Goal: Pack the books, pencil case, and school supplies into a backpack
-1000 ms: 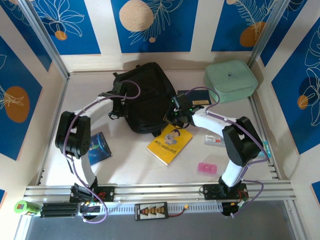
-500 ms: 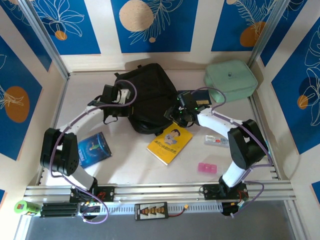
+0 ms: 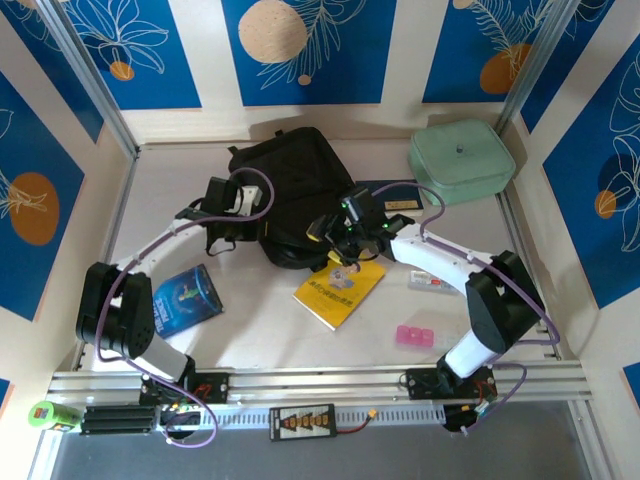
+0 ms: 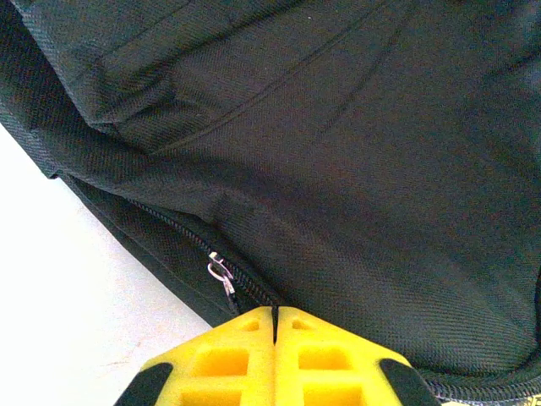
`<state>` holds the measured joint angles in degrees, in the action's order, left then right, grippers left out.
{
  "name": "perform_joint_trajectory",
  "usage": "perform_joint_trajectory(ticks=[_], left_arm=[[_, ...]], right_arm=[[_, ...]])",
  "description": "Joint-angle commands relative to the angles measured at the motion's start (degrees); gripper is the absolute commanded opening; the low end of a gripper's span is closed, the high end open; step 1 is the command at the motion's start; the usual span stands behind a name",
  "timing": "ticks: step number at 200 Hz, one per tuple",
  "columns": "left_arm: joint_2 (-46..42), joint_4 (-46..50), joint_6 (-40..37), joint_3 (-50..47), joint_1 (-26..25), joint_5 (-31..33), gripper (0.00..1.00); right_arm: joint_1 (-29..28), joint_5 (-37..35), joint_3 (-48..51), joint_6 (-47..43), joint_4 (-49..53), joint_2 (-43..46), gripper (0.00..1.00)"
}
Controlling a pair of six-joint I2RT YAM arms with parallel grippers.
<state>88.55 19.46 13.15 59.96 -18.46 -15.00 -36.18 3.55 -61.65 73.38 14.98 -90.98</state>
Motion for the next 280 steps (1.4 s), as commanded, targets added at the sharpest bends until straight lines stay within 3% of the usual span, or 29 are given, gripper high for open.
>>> perform_joint_trajectory(ticks=[1, 37, 92, 121, 149, 175, 198, 280], left_arm=[[-1.9, -0.6, 0.4, -1.3, -0.3, -0.5, 0.00], [-1.8, -0.9, 0.7, -1.8, -0.3, -0.3, 0.00], [-1.8, -1.0, 0.8, -2.2, -0.4, 0.5, 0.00], [-2.2, -0.4, 1.4, -2.5, -0.3, 3.6, 0.00], [-1.7, 1.7, 2.7, -1.5, 0.0, 12.5, 0.00], [1.3, 7.5, 2.8, 4.2, 0.8, 19.8, 0.00], [4.1, 8.4, 3.9, 6.3, 1.7, 22.5, 0.00], [12.2, 11.0, 6.7, 14.9, 5.3, 20.5, 0.00]], right_arm=[[-0.5, 4.8, -1.4, 5.2, -4.5, -1.8, 0.73], [-1.2, 8.8, 0.5, 14.1, -11.1, -5.4, 0.73], [-1.6, 4.7, 0.5, 17.0, -15.4, -8.9, 0.69], [-1.1, 3.2, -1.2, 15.7, -15.0, -11.1, 0.47], [-1.2, 1.1, -1.9, 13.2, -12.7, -11.0, 0.21], [-1.3, -0.8, -1.6, 11.0, -10.9, -9.9, 0.08], [-1.3, -1.3, -1.3, 9.5, -11.7, -9.3, 0.04], [-2.5, 2.8, -6.2, 4.6, -15.0, -13.9, 0.05]])
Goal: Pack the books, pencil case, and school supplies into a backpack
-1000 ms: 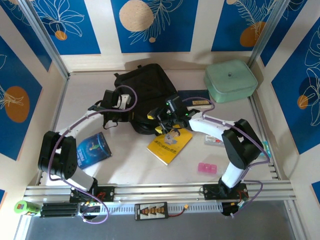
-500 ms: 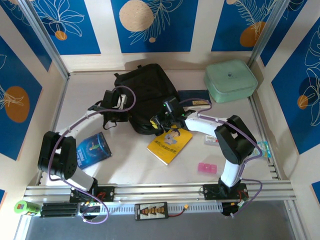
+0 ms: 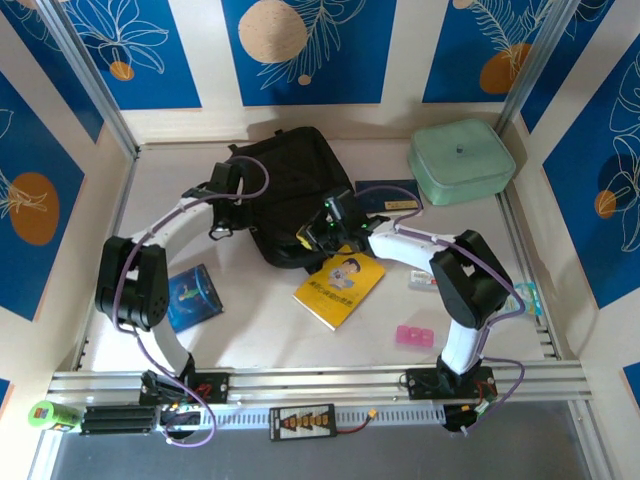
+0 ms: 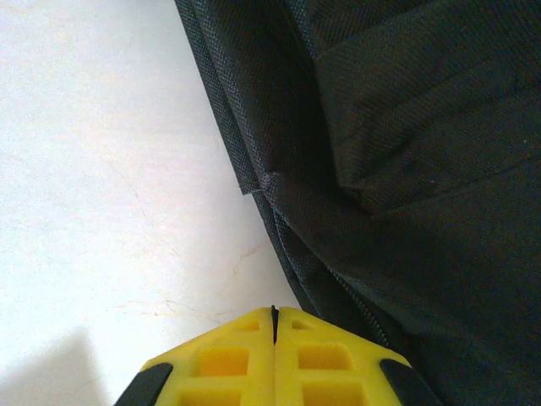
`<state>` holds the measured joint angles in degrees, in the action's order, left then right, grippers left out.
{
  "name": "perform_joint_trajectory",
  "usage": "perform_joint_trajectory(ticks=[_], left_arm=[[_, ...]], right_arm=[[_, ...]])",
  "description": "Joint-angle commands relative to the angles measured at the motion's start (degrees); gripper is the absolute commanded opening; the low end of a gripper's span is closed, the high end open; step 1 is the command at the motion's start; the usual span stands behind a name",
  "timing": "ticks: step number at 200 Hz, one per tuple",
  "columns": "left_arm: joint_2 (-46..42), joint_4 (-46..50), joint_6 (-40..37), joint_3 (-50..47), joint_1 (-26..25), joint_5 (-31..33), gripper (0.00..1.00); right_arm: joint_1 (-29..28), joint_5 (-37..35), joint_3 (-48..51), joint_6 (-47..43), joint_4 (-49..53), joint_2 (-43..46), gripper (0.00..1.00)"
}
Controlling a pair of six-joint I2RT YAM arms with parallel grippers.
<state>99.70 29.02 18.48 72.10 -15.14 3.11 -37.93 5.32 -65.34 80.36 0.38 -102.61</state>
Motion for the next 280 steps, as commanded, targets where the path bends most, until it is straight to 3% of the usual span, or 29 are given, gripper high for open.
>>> perform_joint_trajectory(ticks=[1, 33, 50, 68, 100, 124, 170, 200, 217, 280], left_arm=[[1.2, 1.4, 1.4, 2.8, 2.2, 2.4, 0.00], [2.5, 1.7, 2.0, 3.9, 3.8, 3.2, 0.00], [2.0, 2.6, 4.1, 3.8, 4.9, 3.6, 0.15], [-1.0, 2.5, 7.3, 1.2, 6.3, 3.2, 0.40], [-10.0, 2.1, 12.1, -7.9, 9.3, 2.5, 0.66], [-18.3, 3.1, 13.8, -15.3, 10.0, 2.0, 0.79], [-31.2, 3.9, 15.1, -26.9, 9.1, -7.1, 0.85], [-35.9, 1.6, 16.1, -29.8, 6.6, -11.6, 0.94], [-36.7, 0.1, 16.2, -30.0, 4.7, -12.3, 1.00], [-32.2, -3.7, 16.2, -26.8, -2.4, -12.0, 1.00]], right_arm=[[-0.8, 1.0, -2.6, -2.4, -0.4, -2.4, 0.05], [-1.7, 1.2, -6.2, -4.1, -0.3, -5.9, 0.05], [-2.1, 2.9, -10.0, -5.9, 0.6, -9.5, 0.05], [-2.7, 4.6, -14.6, -9.5, 4.0, -12.4, 0.11], [-2.7, 2.8, -15.2, -15.0, 10.8, -8.7, 0.45], [-2.4, 0.6, -11.7, -20.8, 17.0, -1.8, 0.57], [-3.0, -8.1, 2.8, -26.0, 23.6, 12.0, 0.66], [-4.7, -11.6, 8.8, -28.7, 25.3, 13.3, 0.65], [-6.0, -11.3, 10.9, -30.9, 24.6, 13.3, 0.63], [-6.3, -4.8, 12.4, -31.4, 25.0, 8.0, 0.61]])
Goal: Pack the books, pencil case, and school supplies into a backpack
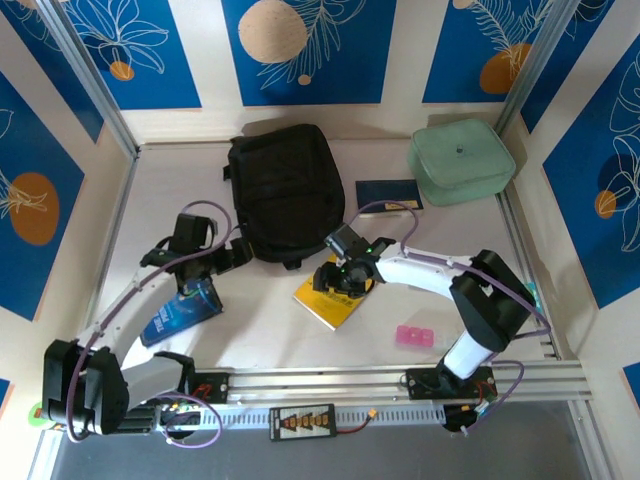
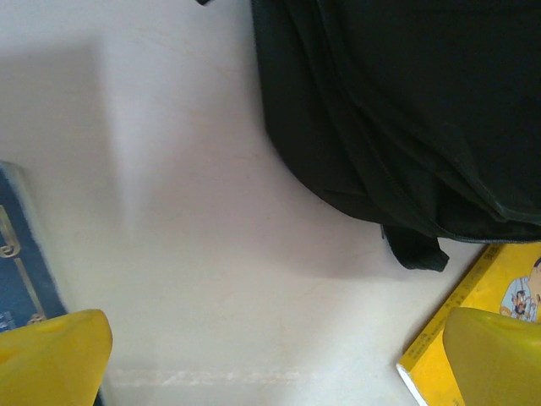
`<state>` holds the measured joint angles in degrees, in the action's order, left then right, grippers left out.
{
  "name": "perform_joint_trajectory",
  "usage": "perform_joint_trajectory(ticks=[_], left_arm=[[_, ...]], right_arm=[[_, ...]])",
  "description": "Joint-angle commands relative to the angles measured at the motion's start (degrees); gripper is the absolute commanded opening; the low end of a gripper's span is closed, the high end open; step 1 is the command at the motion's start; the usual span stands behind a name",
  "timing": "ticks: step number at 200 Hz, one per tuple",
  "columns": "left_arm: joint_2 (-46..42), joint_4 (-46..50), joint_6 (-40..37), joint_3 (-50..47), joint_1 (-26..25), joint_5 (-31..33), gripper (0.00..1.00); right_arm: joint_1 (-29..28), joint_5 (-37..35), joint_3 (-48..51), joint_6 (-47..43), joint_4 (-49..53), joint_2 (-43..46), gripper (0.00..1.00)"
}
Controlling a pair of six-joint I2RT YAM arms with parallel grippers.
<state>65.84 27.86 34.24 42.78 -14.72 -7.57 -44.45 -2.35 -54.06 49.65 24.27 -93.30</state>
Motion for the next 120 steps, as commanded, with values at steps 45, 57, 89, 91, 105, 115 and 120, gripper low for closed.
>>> perform_joint_trajectory(ticks=[45, 57, 89, 91, 105, 115, 120], left_arm=[[5.8, -3.9, 0.3, 5.6, -9.3, -1.1, 1.00], [7.0, -4.0, 0.2, 6.6, -11.2, -1.1, 1.00], [11.1, -6.9, 0.8, 9.0, -16.6, -2.5, 1.00], [11.4, -7.1, 0.9, 9.2, -17.0, -2.7, 1.00], [13.9, -8.1, 1.1, 11.0, -19.9, -3.0, 1.00], [16.0, -8.2, 1.0, 12.7, -22.2, -2.9, 1.00], [17.0, -8.2, 0.9, 13.7, -23.4, -2.8, 1.00]], right_arm=[[3.8, -0.3, 6.4, -1.7, 8.1, 0.3, 0.60], [5.7, -2.3, 7.7, -2.4, 10.6, 1.7, 0.60], [10.0, -6.5, 7.1, -3.0, 14.1, 8.3, 0.60], [10.3, -6.6, 6.9, -2.9, 14.3, 8.8, 0.60], [12.7, -8.8, 5.9, -0.5, 15.2, 11.8, 0.60], [14.2, -10.6, 5.8, 1.4, 15.9, 13.5, 0.60], [15.0, -11.3, 6.1, 2.4, 16.2, 14.3, 0.60]])
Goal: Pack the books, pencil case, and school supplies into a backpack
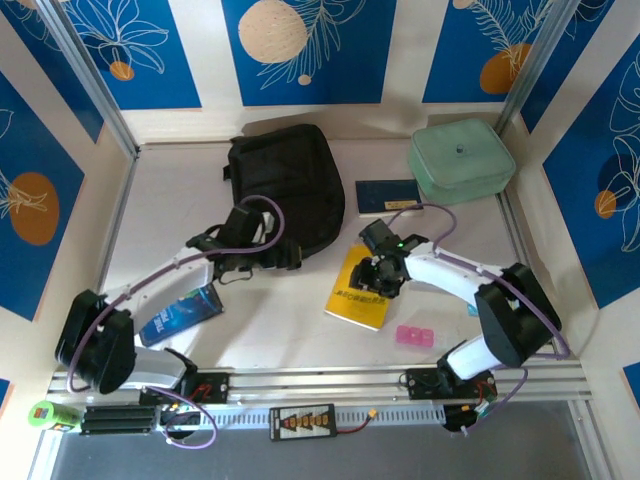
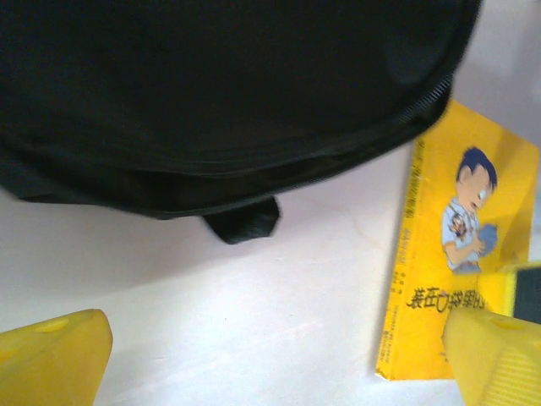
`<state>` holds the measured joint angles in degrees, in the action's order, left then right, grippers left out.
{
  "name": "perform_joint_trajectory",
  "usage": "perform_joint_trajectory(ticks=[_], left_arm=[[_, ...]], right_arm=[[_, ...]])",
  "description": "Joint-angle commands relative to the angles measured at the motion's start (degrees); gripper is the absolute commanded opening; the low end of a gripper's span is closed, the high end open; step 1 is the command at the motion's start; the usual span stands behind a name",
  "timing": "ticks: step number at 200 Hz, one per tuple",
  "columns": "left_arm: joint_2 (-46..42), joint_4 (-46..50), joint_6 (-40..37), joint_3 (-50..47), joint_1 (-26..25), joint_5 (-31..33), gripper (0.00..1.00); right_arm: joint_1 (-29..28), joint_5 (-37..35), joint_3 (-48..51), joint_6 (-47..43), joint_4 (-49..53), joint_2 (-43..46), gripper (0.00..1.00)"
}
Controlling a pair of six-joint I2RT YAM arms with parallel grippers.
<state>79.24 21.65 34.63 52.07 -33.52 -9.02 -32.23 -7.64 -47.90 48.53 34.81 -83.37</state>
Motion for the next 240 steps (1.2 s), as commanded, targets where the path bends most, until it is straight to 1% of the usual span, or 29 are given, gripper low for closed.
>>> perform_joint_trajectory(ticks=[1, 21, 36, 55, 72, 91, 109, 117, 142, 178, 220, 240], left_arm=[[3.9, -1.9, 0.5, 4.6, -4.8, -1.3, 1.00], [8.8, -1.2, -0.3, 8.8, -9.1, -1.2, 1.00], [12.8, -0.6, -0.7, 11.8, -11.6, -1.6, 0.98], [18.1, 1.4, -0.9, 16.3, -13.7, -2.8, 0.90], [22.4, 3.8, -1.0, 20.1, -14.9, -3.5, 0.81], [26.0, 6.2, -1.4, 23.6, -15.5, -3.5, 0.74], [28.1, 7.5, -1.6, 25.3, -15.6, -3.5, 0.73], [28.9, 7.9, -1.7, 25.9, -15.6, -4.1, 0.69], [30.7, 7.9, -1.3, 26.7, -15.6, -5.4, 0.64], [33.3, 8.6, -1.1, 28.0, -15.6, -6.5, 0.53], [35.5, 8.8, -0.1, 28.5, -15.6, -6.5, 0.51], [36.3, 7.8, 0.3, 28.6, -15.7, -8.3, 0.49]], right_arm=[[2.9, -6.1, 0.0, 3.7, 5.7, 4.5, 0.60], [5.3, -8.3, 1.8, 6.6, 6.9, 7.0, 0.59], [6.9, -6.8, 3.8, 6.6, 5.9, 8.2, 0.57], [8.0, -4.4, 5.4, 6.4, 4.8, 8.3, 0.51], [8.3, -2.8, 6.5, 6.3, 3.6, 7.7, 0.45], [8.8, -0.4, 7.4, 6.0, 1.8, 6.1, 0.42], [9.2, 1.2, 7.8, 5.8, 0.6, 4.3, 0.37], [9.3, 1.7, 7.9, 5.6, 0.1, 3.6, 0.34], [9.4, 2.2, 8.2, 5.5, -0.5, 1.8, 0.28], [9.5, 2.3, 8.2, 5.2, -0.6, 1.0, 0.25], [9.9, 2.5, 7.7, 4.9, -0.3, 0.4, 0.24], [10.0, 2.9, 7.7, 5.0, -0.4, 0.4, 0.24]])
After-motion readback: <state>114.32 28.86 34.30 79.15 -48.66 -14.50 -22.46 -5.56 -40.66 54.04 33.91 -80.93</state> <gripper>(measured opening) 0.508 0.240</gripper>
